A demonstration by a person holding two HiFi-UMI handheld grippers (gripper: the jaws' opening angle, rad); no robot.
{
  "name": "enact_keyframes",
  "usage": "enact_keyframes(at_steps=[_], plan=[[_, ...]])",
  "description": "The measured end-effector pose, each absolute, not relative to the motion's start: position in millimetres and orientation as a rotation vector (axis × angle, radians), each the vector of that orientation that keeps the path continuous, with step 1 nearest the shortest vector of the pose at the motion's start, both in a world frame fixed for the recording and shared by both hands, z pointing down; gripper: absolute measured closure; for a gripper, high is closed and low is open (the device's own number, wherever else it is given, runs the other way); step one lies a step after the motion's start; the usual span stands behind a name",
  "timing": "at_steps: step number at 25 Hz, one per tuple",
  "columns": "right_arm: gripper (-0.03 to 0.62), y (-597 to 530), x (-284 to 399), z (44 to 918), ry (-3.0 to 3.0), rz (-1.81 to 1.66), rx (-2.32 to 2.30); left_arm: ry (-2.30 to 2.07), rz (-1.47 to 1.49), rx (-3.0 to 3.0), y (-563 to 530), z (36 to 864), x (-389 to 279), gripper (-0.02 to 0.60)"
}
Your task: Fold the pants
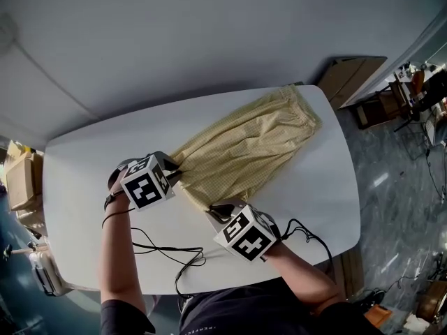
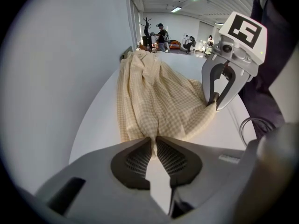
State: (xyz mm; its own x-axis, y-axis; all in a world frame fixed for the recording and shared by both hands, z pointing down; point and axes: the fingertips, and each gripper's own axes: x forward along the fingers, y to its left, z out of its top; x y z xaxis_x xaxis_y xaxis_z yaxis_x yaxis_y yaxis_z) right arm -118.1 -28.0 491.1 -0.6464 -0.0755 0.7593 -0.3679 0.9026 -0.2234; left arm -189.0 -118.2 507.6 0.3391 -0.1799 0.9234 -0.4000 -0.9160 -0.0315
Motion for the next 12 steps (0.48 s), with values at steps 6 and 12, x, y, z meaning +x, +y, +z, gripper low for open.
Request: enact_keyframes(at_steps=[6,12], plan=[[0.557,-36.2,-108.0,450.5,-2.354,0.502,0.269,-0.667,1.656,2.413,-130.7,455.0,-177.1,0.544],[0.556,-73.6,-76.4,404.0,-2.467,0.454,0.307,-0.813,1.731,2.425,-168.9,406.4,-142.1,0.546]])
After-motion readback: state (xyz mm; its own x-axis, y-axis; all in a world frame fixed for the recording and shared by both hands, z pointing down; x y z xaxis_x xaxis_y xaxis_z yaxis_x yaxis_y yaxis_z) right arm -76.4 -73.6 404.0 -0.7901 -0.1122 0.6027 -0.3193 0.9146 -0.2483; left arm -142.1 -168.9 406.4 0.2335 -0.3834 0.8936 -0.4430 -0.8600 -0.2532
